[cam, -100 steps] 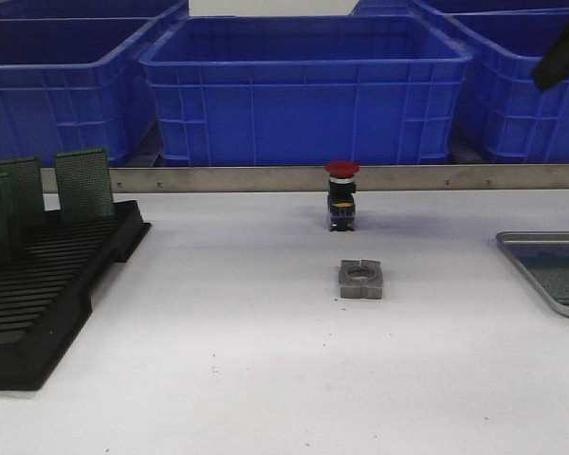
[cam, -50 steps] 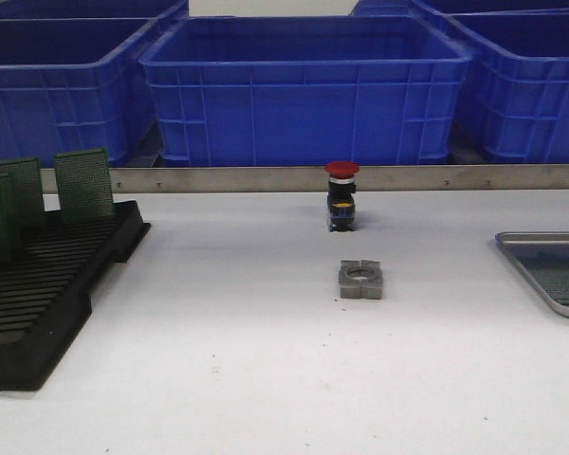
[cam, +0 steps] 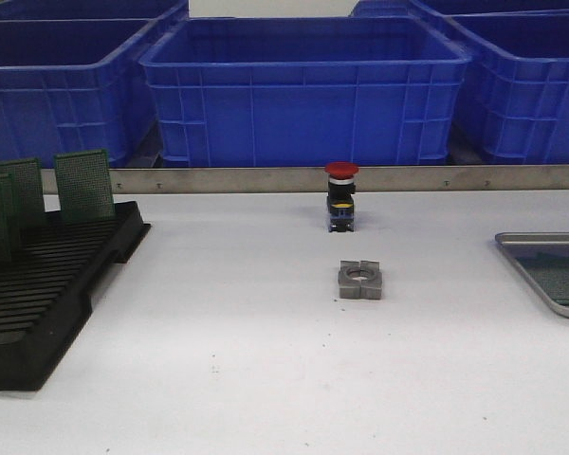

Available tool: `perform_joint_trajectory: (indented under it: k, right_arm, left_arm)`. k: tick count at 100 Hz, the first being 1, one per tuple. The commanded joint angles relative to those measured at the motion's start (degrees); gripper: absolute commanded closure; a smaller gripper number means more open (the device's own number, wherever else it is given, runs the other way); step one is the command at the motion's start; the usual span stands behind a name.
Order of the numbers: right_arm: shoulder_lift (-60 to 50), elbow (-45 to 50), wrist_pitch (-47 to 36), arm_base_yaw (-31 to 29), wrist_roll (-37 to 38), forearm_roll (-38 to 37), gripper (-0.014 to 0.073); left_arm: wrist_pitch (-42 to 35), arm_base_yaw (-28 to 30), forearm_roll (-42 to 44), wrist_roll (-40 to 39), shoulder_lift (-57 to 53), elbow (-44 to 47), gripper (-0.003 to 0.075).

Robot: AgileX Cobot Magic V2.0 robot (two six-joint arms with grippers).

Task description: Place circuit board on tray

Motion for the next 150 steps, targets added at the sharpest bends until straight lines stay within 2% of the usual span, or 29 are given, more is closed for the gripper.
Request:
perform_joint_trajectory:
  k: [1,17,35,44,50,57,64,80,86,150]
  right_arm:
    - [-3.7,0.93,-3.95,0.07,1.39,1.41,0.0136]
    - [-8.18,5.18,-3.92,0.07,3.42,1.41,0.0136]
    - [-8.69,7.07,-4.44,0.07,3.42,1.41,0.0139]
    - [-8.69,7.07,-4.61,0.07,3.42,1.69,0.0141]
    - [-8.69,7.07,-4.74,0.07,3.42,1.69,0.0174]
    - [-8.69,7.07,-4.92,0.07,3.42,1.69,0.026]
    - [-8.69,7.07,-4.99,0.07,3.42,1.69,0.0375]
    - [-8.69,7.07,-4.99,0.07,3.42,1.69,0.0642]
    - [-8.69,7.07,-5.03,0.07,3.42,1.69,0.0657]
    - [-8.69,7.07,-4.97,0.07,3.42,1.69,0.0662]
  left_arm:
    - [-6.12,0.12,-2.73,-0.49,-6.05,3.02,0.009]
    - [-11.29,0.12,-2.73,-0.49,-14.8,10.21,0.009]
    - [-12.82,0.12,-2.89,-0.49,-20.6,14.77,0.0095]
    - [-12.82,0.12,-2.87,-0.49,-21.29,15.58,0.012]
    - [-12.82,0.12,-2.87,-0.49,-21.29,15.89,0.015]
    - [-12.82,0.12,-2.87,-0.49,-21.29,16.05,0.0217]
    - [-12.82,0.12,-2.87,-0.49,-21.29,16.05,0.0322]
    - [-12.82,0.12,-2.87,-0.49,-21.29,16.05,0.0645]
    - [-12.82,0.12,-2.87,-0.49,-21.29,16.05,0.0741]
    - [-12.82,0.12,-2.87,-0.49,-21.29,16.05,0.0739]
